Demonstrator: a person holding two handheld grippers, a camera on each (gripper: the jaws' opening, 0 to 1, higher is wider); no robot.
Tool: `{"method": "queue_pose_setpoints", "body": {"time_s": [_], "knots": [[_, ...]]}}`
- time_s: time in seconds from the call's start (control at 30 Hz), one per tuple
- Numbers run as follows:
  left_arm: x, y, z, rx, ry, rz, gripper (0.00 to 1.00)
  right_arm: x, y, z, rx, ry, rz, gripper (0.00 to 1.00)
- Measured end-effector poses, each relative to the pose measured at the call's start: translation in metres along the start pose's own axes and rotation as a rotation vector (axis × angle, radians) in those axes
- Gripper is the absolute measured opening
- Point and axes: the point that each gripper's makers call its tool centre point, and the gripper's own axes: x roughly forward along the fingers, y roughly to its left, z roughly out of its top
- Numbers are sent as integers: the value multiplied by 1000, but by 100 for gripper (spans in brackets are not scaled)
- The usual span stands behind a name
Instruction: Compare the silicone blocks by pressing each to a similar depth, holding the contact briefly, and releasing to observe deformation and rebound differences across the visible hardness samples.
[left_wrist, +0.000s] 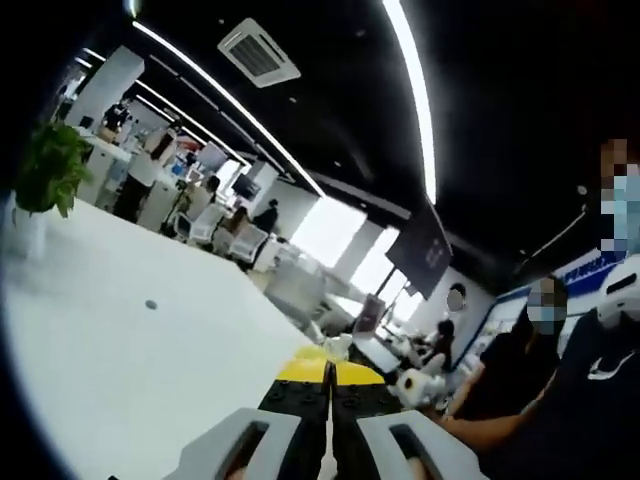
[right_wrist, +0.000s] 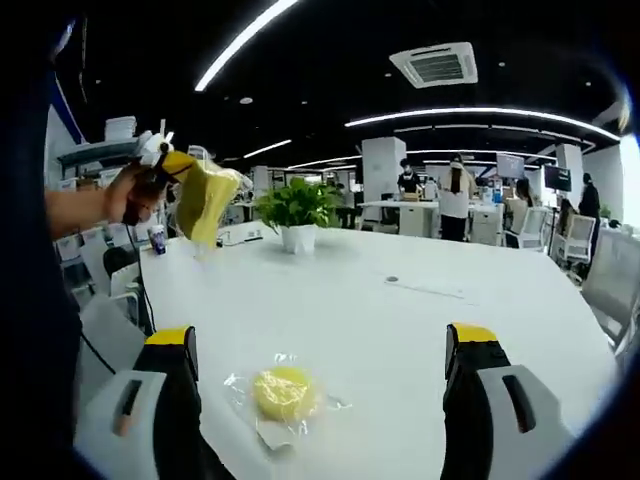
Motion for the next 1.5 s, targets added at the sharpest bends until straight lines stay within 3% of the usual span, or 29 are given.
{"method": "queue_pose_setpoints", "body": {"time_s": [0.17, 0.73, 1.2, 1.5], "knots": [[-1, 12, -12, -36, 7, 17, 0, -11, -1, -27, 53, 50, -13, 96], [-3, 57, -63, -121, 55, 93, 0, -22, -4, -33, 92, 45, -54, 96], [-24, 110, -117, -234, 137, 189, 0, -23, 3, -47, 90, 75, -53, 96], [-29, 134, -132, -285, 133, 238, 0, -25, -12, -50, 127, 78, -98, 96]]}}
